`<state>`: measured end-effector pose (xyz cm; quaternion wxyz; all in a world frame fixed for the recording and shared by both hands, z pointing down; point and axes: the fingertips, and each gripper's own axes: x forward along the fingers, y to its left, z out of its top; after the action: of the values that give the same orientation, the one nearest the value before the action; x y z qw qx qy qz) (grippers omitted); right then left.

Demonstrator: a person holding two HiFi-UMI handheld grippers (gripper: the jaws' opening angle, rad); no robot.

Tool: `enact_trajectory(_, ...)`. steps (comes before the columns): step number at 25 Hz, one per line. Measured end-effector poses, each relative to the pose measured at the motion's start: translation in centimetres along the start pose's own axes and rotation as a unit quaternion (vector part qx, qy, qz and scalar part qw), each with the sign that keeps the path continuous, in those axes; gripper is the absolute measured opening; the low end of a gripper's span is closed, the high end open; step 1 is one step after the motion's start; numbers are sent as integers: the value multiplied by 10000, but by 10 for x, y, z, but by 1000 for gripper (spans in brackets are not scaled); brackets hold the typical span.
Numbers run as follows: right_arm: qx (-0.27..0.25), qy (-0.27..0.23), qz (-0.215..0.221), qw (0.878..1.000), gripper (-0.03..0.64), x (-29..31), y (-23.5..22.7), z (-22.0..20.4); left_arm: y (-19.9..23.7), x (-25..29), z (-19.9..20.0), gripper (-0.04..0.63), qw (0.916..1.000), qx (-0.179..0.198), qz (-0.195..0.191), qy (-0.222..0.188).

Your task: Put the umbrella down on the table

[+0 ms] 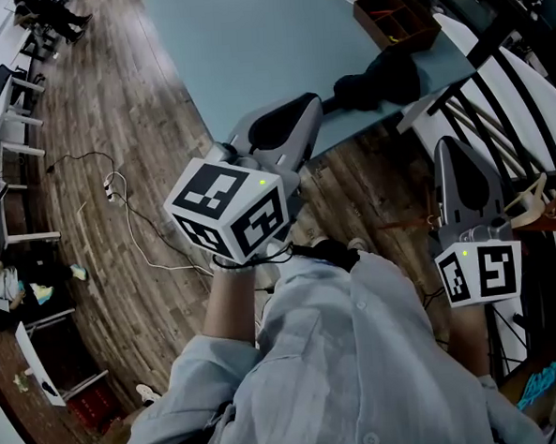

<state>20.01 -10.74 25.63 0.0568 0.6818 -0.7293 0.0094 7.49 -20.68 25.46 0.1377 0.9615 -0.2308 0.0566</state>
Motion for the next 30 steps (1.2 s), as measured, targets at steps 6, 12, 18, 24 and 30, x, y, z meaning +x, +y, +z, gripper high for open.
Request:
enact_trajectory(6, -10, 11, -22, 10000, 0, 1, -1, -1, 1, 2, -1, 5, 10000, -21, -14, 5)
enact_trajectory(12, -5, 29, -28, 10000, 0, 3, -3, -1, 2, 4, -2, 5, 10000, -44, -19, 22)
enact_trajectory(18, 12, 56, -25, 10000, 0, 7, -8, -5, 4, 12, -4, 5, 10000, -61, -18, 46)
enact_trajectory(24, 0, 63, -29, 10000, 0, 5, -5, -3, 4, 8, -3, 5, 10000, -71, -26, 33)
enact_trajectory(30, -14, 74, -20, 10000, 0, 7, -4, -2, 5, 9, -2, 5, 10000, -88, -35, 27)
